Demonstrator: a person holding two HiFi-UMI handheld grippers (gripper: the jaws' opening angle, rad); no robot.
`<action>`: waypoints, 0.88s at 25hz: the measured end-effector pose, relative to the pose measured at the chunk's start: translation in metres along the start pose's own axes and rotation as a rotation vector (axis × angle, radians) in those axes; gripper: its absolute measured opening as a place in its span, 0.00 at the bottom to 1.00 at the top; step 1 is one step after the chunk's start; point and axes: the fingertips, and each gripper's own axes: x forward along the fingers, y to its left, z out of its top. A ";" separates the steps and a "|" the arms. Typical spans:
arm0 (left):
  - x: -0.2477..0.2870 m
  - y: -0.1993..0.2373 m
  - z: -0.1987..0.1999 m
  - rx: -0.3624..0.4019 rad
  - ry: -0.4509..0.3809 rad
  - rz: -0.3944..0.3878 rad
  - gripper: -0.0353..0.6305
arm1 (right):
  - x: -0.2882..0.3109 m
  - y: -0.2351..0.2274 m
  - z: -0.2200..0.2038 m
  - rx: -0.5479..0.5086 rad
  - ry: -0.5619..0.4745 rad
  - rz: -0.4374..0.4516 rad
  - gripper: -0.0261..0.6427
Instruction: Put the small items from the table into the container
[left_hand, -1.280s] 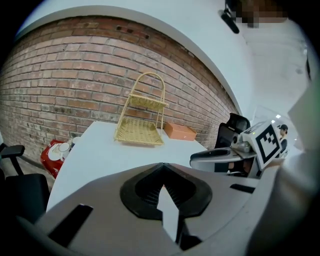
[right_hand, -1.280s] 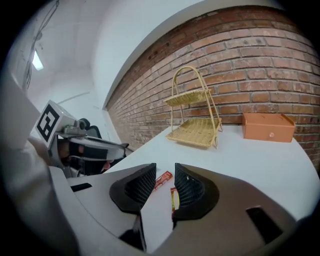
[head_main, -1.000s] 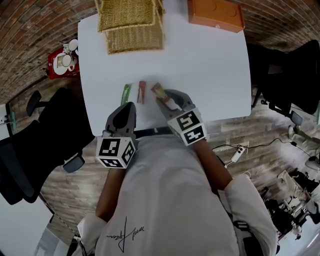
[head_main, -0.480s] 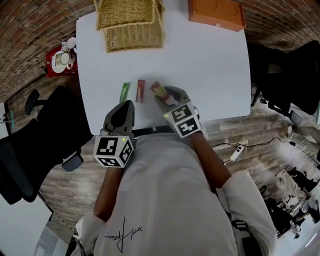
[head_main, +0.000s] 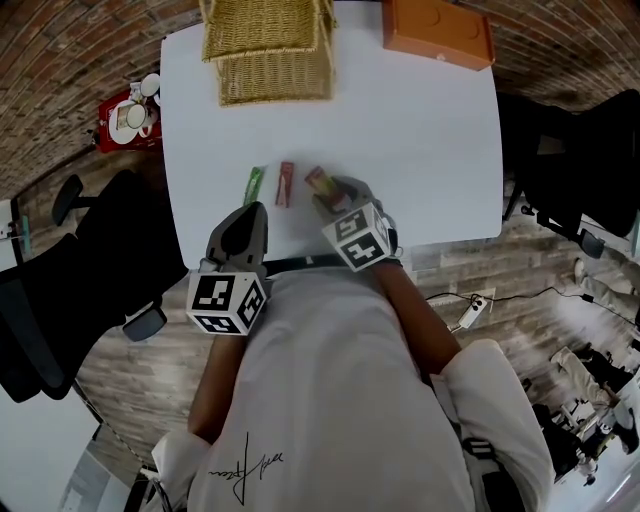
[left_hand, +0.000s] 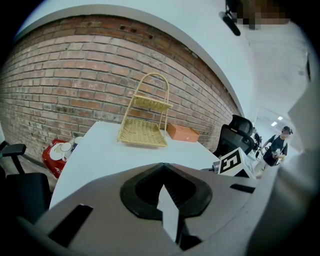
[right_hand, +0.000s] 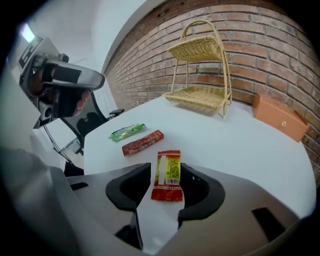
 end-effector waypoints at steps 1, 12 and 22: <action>0.000 0.001 0.000 -0.001 -0.001 0.002 0.07 | 0.001 0.000 -0.002 -0.007 0.009 -0.004 0.28; -0.001 0.003 0.000 -0.004 -0.003 0.000 0.07 | 0.004 -0.002 -0.006 -0.048 0.039 -0.032 0.27; -0.002 0.005 0.000 -0.010 -0.011 0.001 0.07 | 0.003 -0.008 -0.009 -0.004 0.060 -0.038 0.16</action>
